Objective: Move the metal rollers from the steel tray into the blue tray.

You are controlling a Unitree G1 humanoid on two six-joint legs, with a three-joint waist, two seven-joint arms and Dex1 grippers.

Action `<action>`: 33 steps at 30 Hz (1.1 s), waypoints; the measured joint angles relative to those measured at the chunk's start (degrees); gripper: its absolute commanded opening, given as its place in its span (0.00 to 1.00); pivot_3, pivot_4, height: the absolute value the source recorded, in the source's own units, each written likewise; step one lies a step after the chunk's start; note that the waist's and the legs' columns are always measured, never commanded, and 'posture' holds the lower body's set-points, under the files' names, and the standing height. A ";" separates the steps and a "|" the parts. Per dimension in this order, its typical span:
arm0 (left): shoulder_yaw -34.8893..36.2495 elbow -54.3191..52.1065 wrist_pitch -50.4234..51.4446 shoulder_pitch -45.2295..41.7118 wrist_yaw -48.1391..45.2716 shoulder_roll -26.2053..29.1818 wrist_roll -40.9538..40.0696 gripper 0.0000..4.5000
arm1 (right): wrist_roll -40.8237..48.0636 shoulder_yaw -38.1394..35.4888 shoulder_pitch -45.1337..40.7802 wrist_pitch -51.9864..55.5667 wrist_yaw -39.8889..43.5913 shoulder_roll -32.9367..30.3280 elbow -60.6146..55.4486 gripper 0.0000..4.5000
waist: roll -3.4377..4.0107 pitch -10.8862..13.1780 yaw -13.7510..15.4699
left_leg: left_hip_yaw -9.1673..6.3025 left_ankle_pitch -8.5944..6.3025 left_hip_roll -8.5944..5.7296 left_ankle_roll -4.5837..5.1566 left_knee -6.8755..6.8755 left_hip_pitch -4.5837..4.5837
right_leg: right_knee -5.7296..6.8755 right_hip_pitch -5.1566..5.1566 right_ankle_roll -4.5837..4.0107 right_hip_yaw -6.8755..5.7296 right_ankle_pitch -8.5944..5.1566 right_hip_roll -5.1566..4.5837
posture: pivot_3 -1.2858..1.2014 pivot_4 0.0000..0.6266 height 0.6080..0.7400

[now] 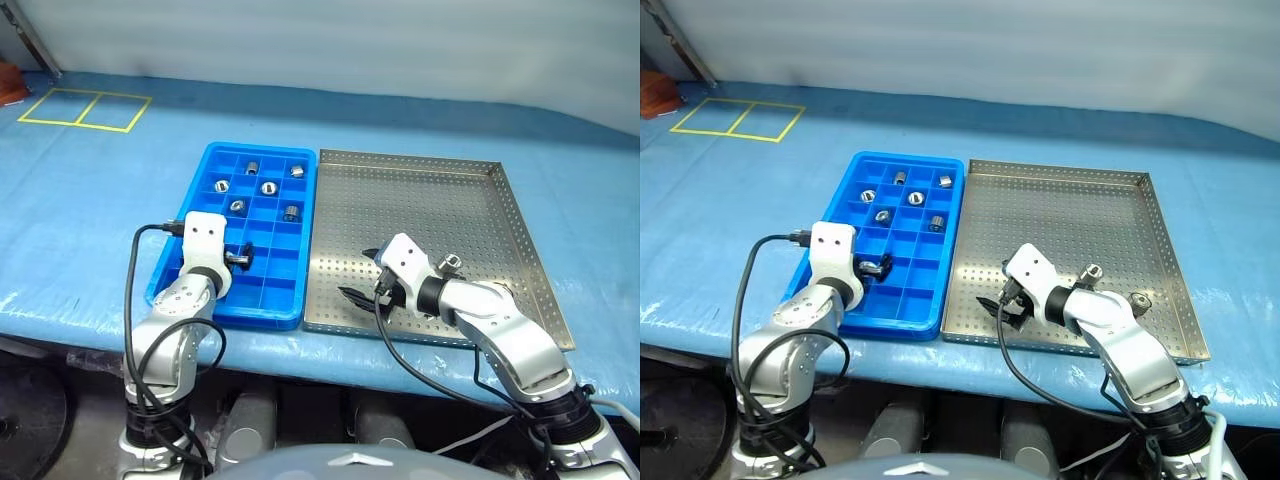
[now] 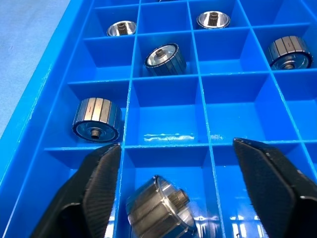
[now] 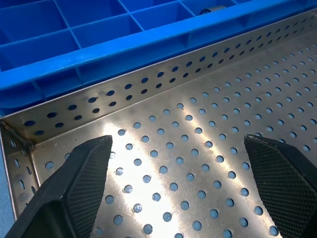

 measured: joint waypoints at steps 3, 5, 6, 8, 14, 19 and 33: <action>-0.50 0.11 -5.26 -0.02 -2.97 -0.18 -1.51 0.98 | -0.27 -0.07 0.02 0.05 -0.43 -0.14 -0.05 1.00 | 0.00 0.00 0.00 | 0.01 0.00 0.00 0.00 -0.01 -0.02 | 0.00 -0.02 -0.01 0.00 0.00 0.00 | 0.59 0.24 1.00; -2.25 0.18 -8.47 -0.08 -7.46 0.77 -3.61 0.98 | -0.99 -0.40 0.03 0.30 -1.03 -0.81 -0.22 1.00 | 0.00 0.00 0.01 | 0.03 0.00 -0.02 0.00 0.00 -0.03 | -0.01 -0.03 -0.02 0.00 -0.01 -0.02 | 0.58 0.24 1.00; -4.19 0.19 -10.27 -0.15 -11.04 2.52 -5.15 0.98 | -1.59 -0.62 0.04 0.85 -1.60 -1.65 -0.54 1.00 | 0.00 0.00 0.06 | 0.03 0.00 -0.03 0.00 0.00 -0.07 | -0.02 -0.06 -0.02 0.00 -0.01 -0.04 | 0.58 0.24 1.00; -7.86 0.30 -13.16 -0.60 -16.58 4.98 -6.92 0.98 | -2.33 -1.88 0.24 1.91 -2.24 -3.35 -1.06 1.00 | 0.01 -0.01 0.03 | 0.06 0.00 -0.05 0.00 0.01 -0.14 | -0.05 -0.12 -0.02 0.01 -0.01 -0.08 | 0.58 0.24 1.00; -14.35 3.48 -21.44 -3.96 -27.28 7.11 -10.01 0.98 | -2.82 -8.30 2.87 8.47 -3.20 -8.20 -4.73 1.00 | 0.05 -0.03 -0.53 | 0.07 0.00 -0.02 0.01 -0.01 -0.25 | -0.05 -0.25 -0.04 0.00 -0.02 -0.05 | 0.55 0.24 1.00; -17.77 6.58 -25.71 -5.40 -31.52 6.88 -11.30 0.98 | -0.93 -11.41 7.66 16.22 -2.89 -10.15 -8.80 1.00 | 0.06 -0.03 -1.43 | 0.07 -0.01 -0.01 0.02 0.02 -0.30 | -0.05 -0.28 -0.03 0.01 -0.02 -0.03 | 0.53 0.24 1.00; -20.67 8.65 -28.25 -5.46 -32.63 6.64 -11.34 0.99 | 2.03 -13.23 9.53 22.62 -6.19 -7.37 -6.94 0.91 | 0.08 -0.04 -3.47 | 0.07 0.00 -0.01 0.02 0.12 -0.30 | -0.01 -0.25 0.03 0.02 0.01 -0.01 | 0.53 0.24 1.00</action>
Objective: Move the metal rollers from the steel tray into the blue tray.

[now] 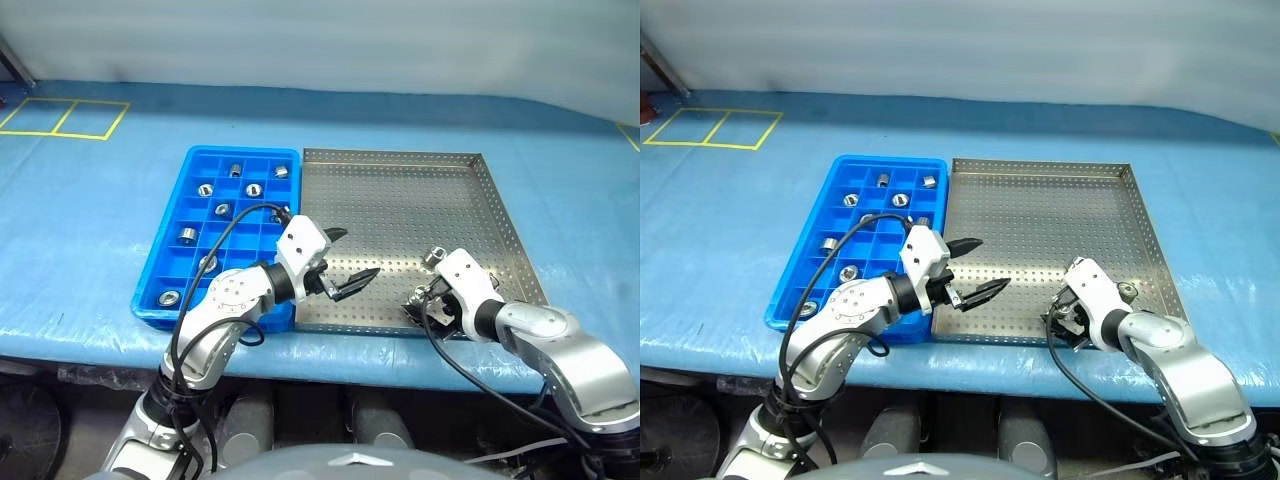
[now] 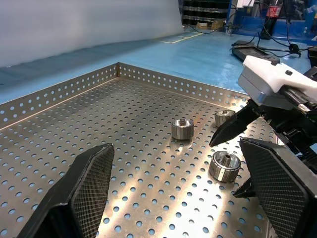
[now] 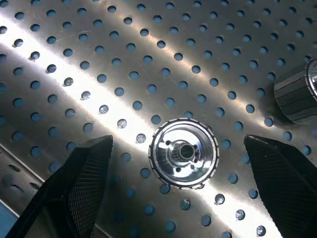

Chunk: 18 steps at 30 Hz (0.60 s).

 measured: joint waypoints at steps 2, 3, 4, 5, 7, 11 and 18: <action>0.01 0.00 -0.04 0.00 0.18 0.16 0.13 0.99 | -0.03 0.25 -0.27 0.10 -0.59 0.33 0.65 0.81 | 0.00 0.00 -0.01 | -0.01 0.00 0.00 0.00 0.00 0.00 | 0.00 0.00 0.00 0.00 0.00 0.01 | 0.53 0.24 1.00; 0.01 0.01 -0.04 0.00 0.23 0.20 0.14 0.99 | 0.04 0.51 -0.43 0.14 -0.69 0.48 0.69 0.73 | 0.00 0.00 -0.03 | -0.01 0.00 0.00 0.00 0.00 0.00 | 0.00 0.00 0.00 0.00 0.00 0.01 | 0.53 0.24 1.00; 0.01 0.01 -0.04 0.00 0.26 0.23 0.14 0.99 | 0.07 0.61 -0.49 0.17 -0.74 0.55 0.69 0.73 | 0.00 0.00 0.00 | -0.01 0.00 0.00 0.00 0.00 0.00 | 0.00 0.00 0.00 0.00 0.00 0.01 | 0.53 0.24 1.00; 0.01 0.01 -0.04 0.01 0.29 0.32 0.14 0.99 | 0.09 0.66 -0.53 0.22 -0.88 0.56 0.69 0.67 | 0.00 0.00 0.03 | -0.01 0.00 0.00 0.00 0.00 0.00 | 0.00 0.00 0.00 0.00 0.00 0.01 | 0.53 0.24 1.00; 0.00 0.01 -0.04 0.07 0.43 0.44 0.15 0.99 | 0.21 0.67 -0.55 0.33 -1.09 0.56 0.69 0.58 | 0.00 0.00 0.06 | -0.01 0.00 0.00 0.00 0.00 0.00 | -0.01 0.01 0.00 0.00 0.00 0.01 | 0.53 0.24 1.00; -0.01 0.01 -0.04 0.19 0.85 0.51 0.17 0.99 | 0.46 0.85 -0.59 0.75 -1.46 0.60 0.53 0.38 | 0.01 0.00 0.07 | -0.01 0.00 0.00 0.00 0.00 0.00 | 0.00 0.01 0.01 0.00 0.00 0.01 | 0.53 0.24 1.00; 0.15 -0.32 0.22 2.07 2.45 1.33 0.17 0.99 | 0.51 2.58 -2.67 0.66 -2.13 1.61 0.11 0.38 | 0.01 -0.01 -0.07 | -0.01 0.00 0.03 0.00 -0.02 0.00 | 0.00 -0.02 0.01 0.00 0.00 0.02 | 0.55 0.24 1.00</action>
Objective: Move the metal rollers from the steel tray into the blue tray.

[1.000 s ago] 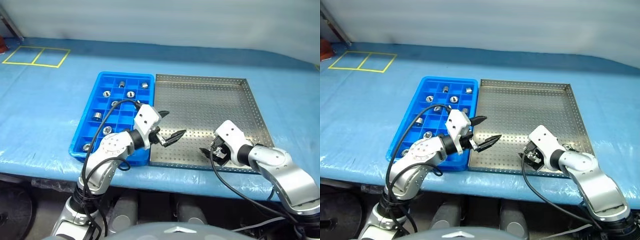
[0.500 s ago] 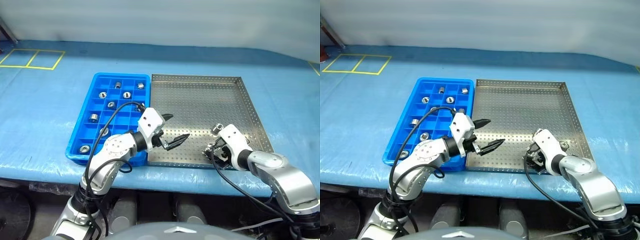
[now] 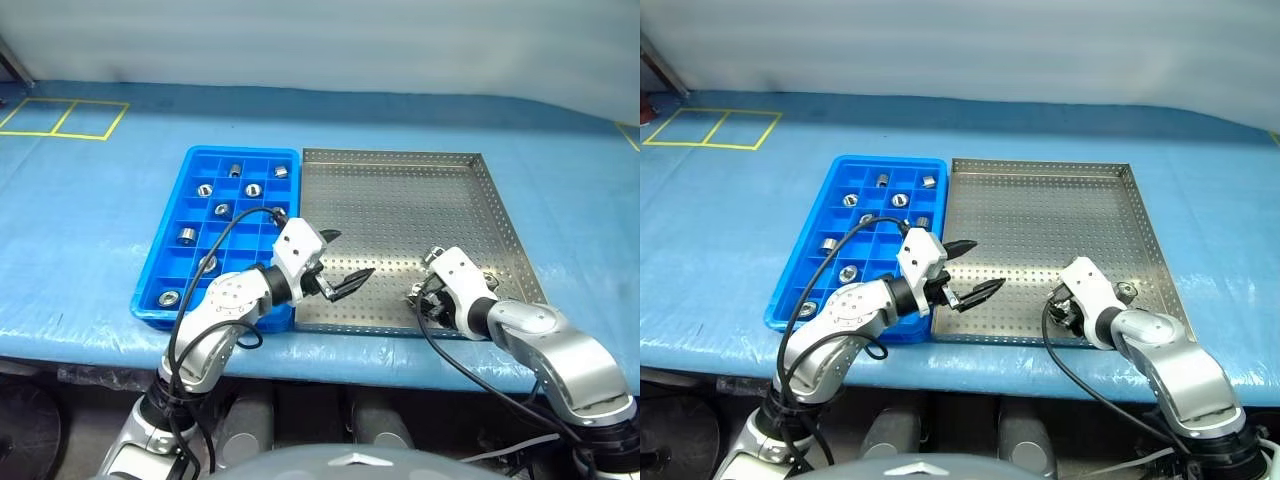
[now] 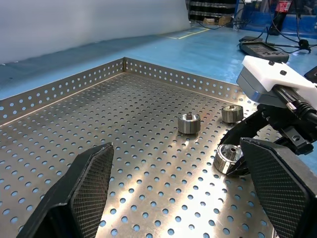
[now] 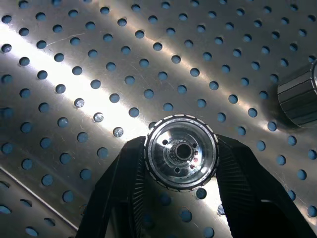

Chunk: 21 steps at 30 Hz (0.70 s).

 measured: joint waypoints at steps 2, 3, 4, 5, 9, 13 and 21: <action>0.83 -1.24 0.39 1.57 1.47 0.62 0.06 0.99 | -0.01 1.02 -2.20 -1.05 -0.16 0.84 -0.36 0.38 | 0.00 0.00 0.04 | -0.02 0.00 0.01 0.00 -0.01 0.00 | 0.01 -0.01 0.00 0.00 0.00 0.02 | 0.56 0.24 1.00; 1.74 -2.20 0.56 2.49 2.60 0.73 0.22 0.99 | -0.04 1.84 -3.95 -2.23 -0.07 1.42 -0.42 0.38 | 0.01 0.00 0.00 | 0.00 0.00 0.04 0.00 -0.01 0.01 | 0.02 -0.01 0.00 0.00 0.00 0.02 | 0.57 0.24 1.00; 2.63 -3.07 1.06 3.13 3.82 0.80 0.41 0.99 | -0.10 2.67 -5.78 -3.57 0.14 2.09 -0.41 0.38 | 0.01 0.00 0.02 | -0.01 0.00 0.04 0.00 0.00 0.02 | 0.03 -0.01 0.00 -0.01 0.00 0.03 | 0.57 0.24 1.00; 3.94 -4.38 1.60 4.10 5.41 0.93 0.77 0.99 | -0.24 3.89 -8.26 -5.54 0.41 3.35 -0.30 0.38 | 0.00 0.00 0.11 | -0.03 0.00 0.07 0.00 -0.01 0.05 | 0.03 0.01 0.00 -0.02 0.01 0.06 | 0.58 0.24 1.00; 7.57 -9.75 4.50 8.13 9.13 2.57 1.73 0.99 | -0.25 8.62 -17.23 -11.23 1.86 9.19 4.48 0.38 | -0.01 0.01 0.80 | -0.10 0.00 0.06 0.00 -0.08 0.07 | 0.02 0.05 -0.02 -0.06 0.00 0.07 | 0.61 0.24 1.00; 8.28 -15.17 6.20 11.46 10.68 3.39 1.87 0.99 | -0.63 13.01 -25.24 -15.95 4.22 15.18 14.84 0.38 | -0.02 0.02 2.50 | -0.11 0.00 0.04 -0.01 -0.12 0.06 | 0.00 0.03 -0.04 -0.08 0.01 0.05 | 0.64 0.24 1.00; 13.36 -17.46 4.26 13.57 19.49 -2.56 4.07 0.99 | -3.53 18.26 -35.25 -28.70 10.05 24.48 35.65 0.38 | -0.01 0.01 6.66 | -0.18 0.03 0.03 -0.06 -0.18 0.07 | 0.02 0.03 -0.10 -0.17 0.01 0.08 | 0.68 0.24 1.00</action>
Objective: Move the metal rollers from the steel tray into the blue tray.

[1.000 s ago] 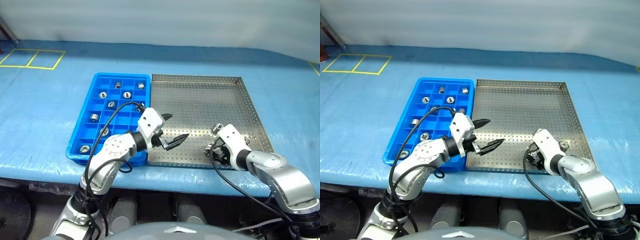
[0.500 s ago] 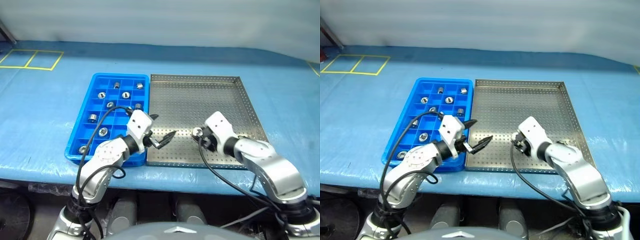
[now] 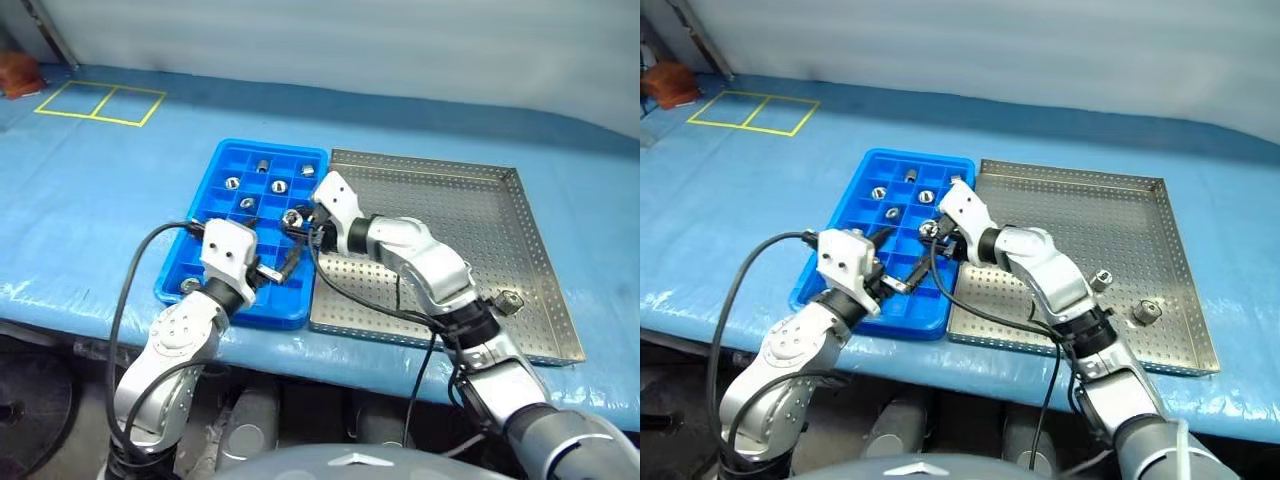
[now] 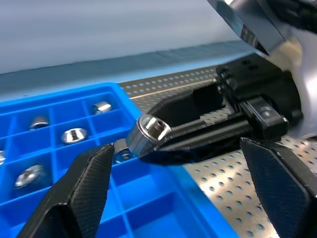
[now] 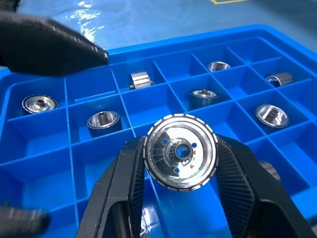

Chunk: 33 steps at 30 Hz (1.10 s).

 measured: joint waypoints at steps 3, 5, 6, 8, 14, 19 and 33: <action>1.23 -0.37 -0.53 0.95 2.22 -0.43 0.95 0.99 | -0.91 -0.03 -1.47 -2.75 1.07 1.51 5.41 0.38 | 0.00 0.00 1.30 | 0.00 0.00 0.00 -0.01 -0.05 0.00 | -0.01 -0.02 -0.03 -0.01 0.00 0.00 | 0.69 0.24 1.00; 1.31 -1.09 -0.54 1.69 2.99 -0.68 1.43 0.99 | -1.41 -0.07 -2.58 -4.12 1.57 2.79 9.18 0.38 | 0.01 0.00 1.99 | 0.02 0.01 0.00 -0.03 -0.08 0.00 | -0.01 -0.05 -0.04 -0.01 -0.01 0.00 | 0.69 0.24 1.00; 1.27 -1.44 -0.54 1.97 3.05 -0.67 1.82 0.99 | -1.70 -0.25 -2.92 -4.97 1.63 3.36 10.81 0.38 | 0.01 -0.01 2.30 | 0.01 0.01 0.00 -0.04 -0.10 0.00 | 0.00 -0.05 -0.05 -0.01 -0.01 0.02 | 0.69 0.24 1.00; 1.06 -2.03 -0.53 2.31 3.13 -0.66 2.03 0.99 | -2.30 -0.47 -3.46 -6.20 1.78 4.08 13.62 0.38 | 0.01 -0.01 2.97 | 0.01 0.04 0.01 -0.09 -0.16 0.00 | 0.01 -0.08 -0.07 -0.01 -0.02 0.03 | 0.69 0.24 1.00; -0.21 -2.16 -0.52 2.55 2.98 -0.58 2.52 0.99 | -3.72 -0.58 -5.56 -6.93 3.05 4.64 18.31 0.45 | 0.02 -0.01 4.41 | 0.02 0.07 0.01 -0.14 -0.28 0.00 | 0.00 -0.13 -0.12 -0.01 -0.05 0.04 | 0.69 0.24 1.00; -0.99 -2.13 -0.36 2.00 2.79 0.07 2.60 0.99 | -5.87 -0.45 -5.01 -7.31 3.11 3.94 18.10 0.74 | 0.02 -0.01 5.33 | 0.01 0.14 0.02 -0.26 -0.55 0.01 | -0.02 -0.24 -0.22 -0.02 -0.11 0.04 | 0.68 0.24 1.00; -8.78 8.26 -0.71 -11.02 -9.39 0.71 -2.17 0.99 | -7.98 -12.68 16.58 11.03 -5.04 -13.27 -21.31 0.74 | 0.02 -0.02 5.46 | -0.05 0.25 -0.06 -0.41 -0.75 -0.18 | -0.15 -0.37 -0.31 -0.11 -0.17 -0.06 | 0.60 0.24 1.00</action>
